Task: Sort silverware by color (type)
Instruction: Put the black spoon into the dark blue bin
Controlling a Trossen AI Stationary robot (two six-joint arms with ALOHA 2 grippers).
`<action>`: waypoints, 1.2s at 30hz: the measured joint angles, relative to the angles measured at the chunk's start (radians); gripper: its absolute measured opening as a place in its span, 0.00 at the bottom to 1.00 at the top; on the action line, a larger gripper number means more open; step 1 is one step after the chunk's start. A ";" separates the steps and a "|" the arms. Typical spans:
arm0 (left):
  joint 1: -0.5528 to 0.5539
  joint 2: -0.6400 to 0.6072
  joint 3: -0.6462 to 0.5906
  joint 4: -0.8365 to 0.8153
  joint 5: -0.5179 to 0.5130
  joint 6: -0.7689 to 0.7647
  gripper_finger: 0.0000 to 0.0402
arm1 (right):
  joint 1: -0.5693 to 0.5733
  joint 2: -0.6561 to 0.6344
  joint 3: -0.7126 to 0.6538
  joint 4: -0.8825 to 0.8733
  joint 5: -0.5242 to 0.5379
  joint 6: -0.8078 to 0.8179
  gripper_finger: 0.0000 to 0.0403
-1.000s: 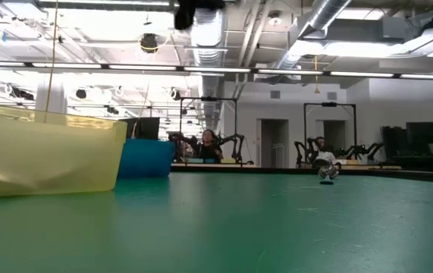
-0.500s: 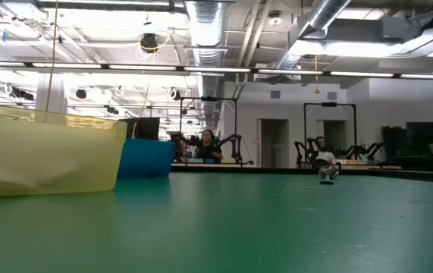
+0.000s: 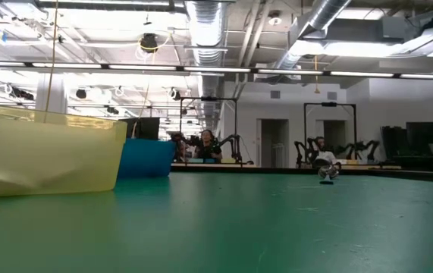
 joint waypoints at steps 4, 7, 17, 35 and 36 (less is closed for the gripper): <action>-0.010 0.000 0.000 0.003 0.054 -0.001 0.00 | 0.012 -0.001 0.000 0.009 -0.115 0.027 0.61; -0.009 0.001 0.000 0.000 0.054 -0.013 0.00 | 0.019 -0.002 0.001 0.015 -0.169 0.058 0.61; 0.003 0.113 0.001 -0.030 0.116 -0.040 0.00 | 0.018 -0.002 0.001 0.004 -0.260 0.149 0.61; 0.029 0.146 0.000 -0.046 0.152 -0.073 0.00 | 0.028 0.019 0.000 -0.060 -0.383 0.237 0.61; 0.030 0.146 0.000 -0.046 0.151 -0.073 0.00 | 0.027 0.022 0.000 -0.058 -0.390 0.238 0.61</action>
